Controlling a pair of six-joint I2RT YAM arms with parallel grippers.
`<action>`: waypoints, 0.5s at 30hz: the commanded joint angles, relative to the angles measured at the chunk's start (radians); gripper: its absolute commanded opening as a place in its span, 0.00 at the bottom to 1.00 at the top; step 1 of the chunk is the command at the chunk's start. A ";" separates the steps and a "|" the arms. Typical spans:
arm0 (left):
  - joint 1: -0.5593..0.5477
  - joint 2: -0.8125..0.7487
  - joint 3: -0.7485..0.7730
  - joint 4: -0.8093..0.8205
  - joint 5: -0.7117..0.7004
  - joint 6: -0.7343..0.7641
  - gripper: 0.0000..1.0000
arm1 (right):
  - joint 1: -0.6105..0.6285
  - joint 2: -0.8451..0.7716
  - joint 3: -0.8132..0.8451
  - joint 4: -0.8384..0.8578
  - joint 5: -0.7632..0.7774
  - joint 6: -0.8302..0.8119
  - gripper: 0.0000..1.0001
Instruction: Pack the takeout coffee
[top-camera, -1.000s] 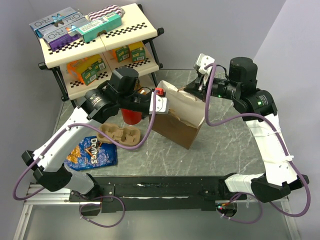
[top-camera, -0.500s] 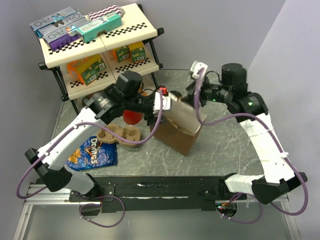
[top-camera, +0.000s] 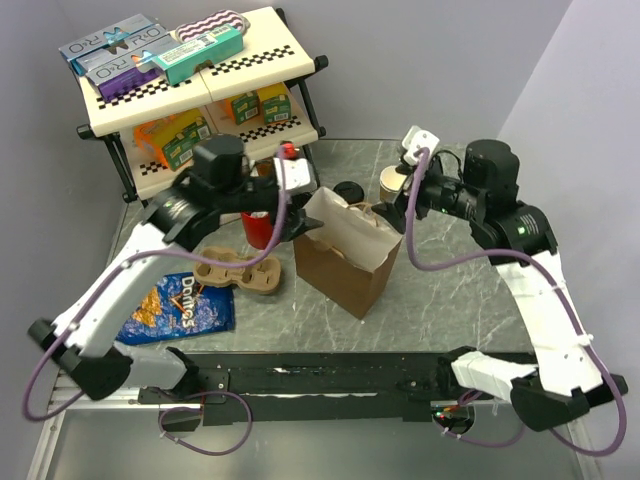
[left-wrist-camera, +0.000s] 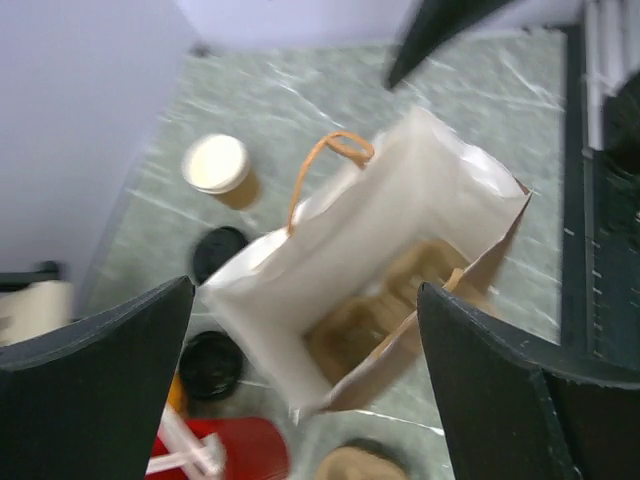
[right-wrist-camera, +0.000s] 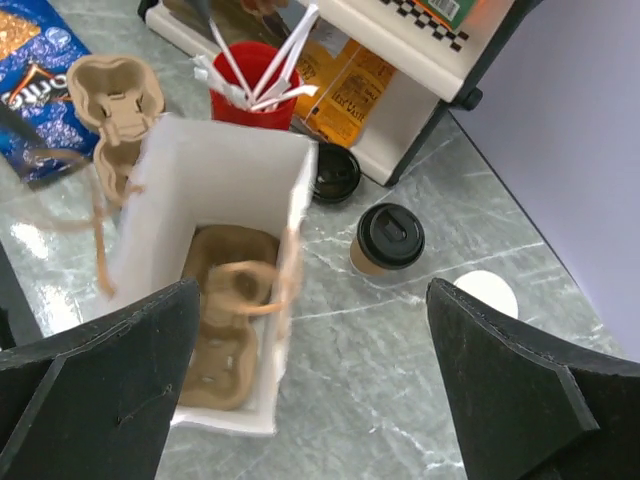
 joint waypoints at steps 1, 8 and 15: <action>0.034 -0.080 -0.012 0.069 -0.095 -0.055 0.99 | -0.001 -0.010 -0.062 0.010 -0.002 -0.021 1.00; 0.109 -0.094 -0.054 0.151 -0.181 -0.224 0.99 | -0.001 0.045 -0.103 -0.030 -0.049 -0.091 1.00; 0.185 -0.057 0.007 0.117 -0.185 -0.264 0.99 | 0.000 0.109 -0.091 -0.054 -0.082 -0.134 0.96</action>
